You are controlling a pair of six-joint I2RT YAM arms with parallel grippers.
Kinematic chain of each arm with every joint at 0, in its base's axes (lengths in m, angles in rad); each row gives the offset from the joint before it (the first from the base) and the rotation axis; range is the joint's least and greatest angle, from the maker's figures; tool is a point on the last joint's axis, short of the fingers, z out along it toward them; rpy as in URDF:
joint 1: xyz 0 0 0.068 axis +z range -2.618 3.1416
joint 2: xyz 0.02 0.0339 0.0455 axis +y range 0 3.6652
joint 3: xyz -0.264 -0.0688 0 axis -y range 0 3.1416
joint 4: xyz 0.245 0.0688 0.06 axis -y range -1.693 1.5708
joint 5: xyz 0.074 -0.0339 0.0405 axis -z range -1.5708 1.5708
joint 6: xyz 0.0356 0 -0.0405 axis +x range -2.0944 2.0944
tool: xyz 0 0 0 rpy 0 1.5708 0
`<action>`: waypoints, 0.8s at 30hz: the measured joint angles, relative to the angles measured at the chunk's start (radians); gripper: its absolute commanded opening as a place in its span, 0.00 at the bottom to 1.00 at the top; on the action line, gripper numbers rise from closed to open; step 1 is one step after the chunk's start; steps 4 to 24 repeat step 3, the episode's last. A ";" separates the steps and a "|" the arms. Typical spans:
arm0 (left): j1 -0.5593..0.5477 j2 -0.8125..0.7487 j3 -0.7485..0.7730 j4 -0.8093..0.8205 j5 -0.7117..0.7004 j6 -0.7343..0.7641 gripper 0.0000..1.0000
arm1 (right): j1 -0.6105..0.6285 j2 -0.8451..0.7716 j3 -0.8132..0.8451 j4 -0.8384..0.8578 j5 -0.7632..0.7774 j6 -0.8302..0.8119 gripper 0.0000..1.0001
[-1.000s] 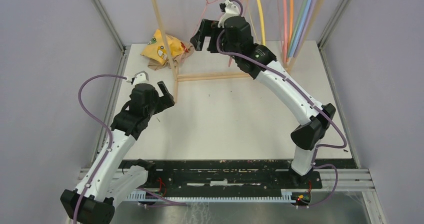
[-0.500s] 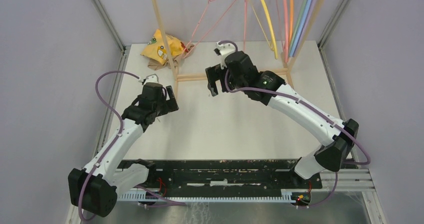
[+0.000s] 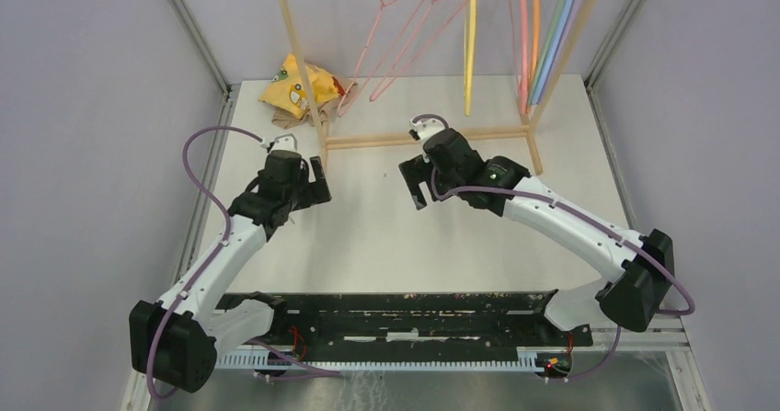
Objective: Organize the hangers
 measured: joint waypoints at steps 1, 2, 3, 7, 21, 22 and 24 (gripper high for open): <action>0.000 0.000 -0.002 0.005 0.002 0.002 0.99 | 0.000 -0.002 0.000 0.000 0.010 -0.003 1.00; 0.000 0.000 -0.004 0.010 0.003 0.003 0.99 | 0.000 -0.003 0.000 0.002 0.019 -0.007 1.00; 0.000 0.000 -0.005 0.014 0.003 0.003 0.99 | 0.000 -0.003 0.000 0.002 0.029 -0.008 1.00; 0.000 0.000 -0.005 0.014 0.003 0.003 0.99 | 0.000 -0.003 0.000 0.002 0.029 -0.008 1.00; 0.000 0.000 -0.005 0.014 0.003 0.003 0.99 | 0.000 -0.003 0.000 0.002 0.029 -0.008 1.00; 0.000 0.000 -0.005 0.014 0.003 0.003 0.99 | 0.000 -0.003 0.000 0.002 0.029 -0.008 1.00; 0.000 0.000 -0.005 0.014 0.003 0.003 0.99 | 0.000 -0.003 0.000 0.002 0.029 -0.008 1.00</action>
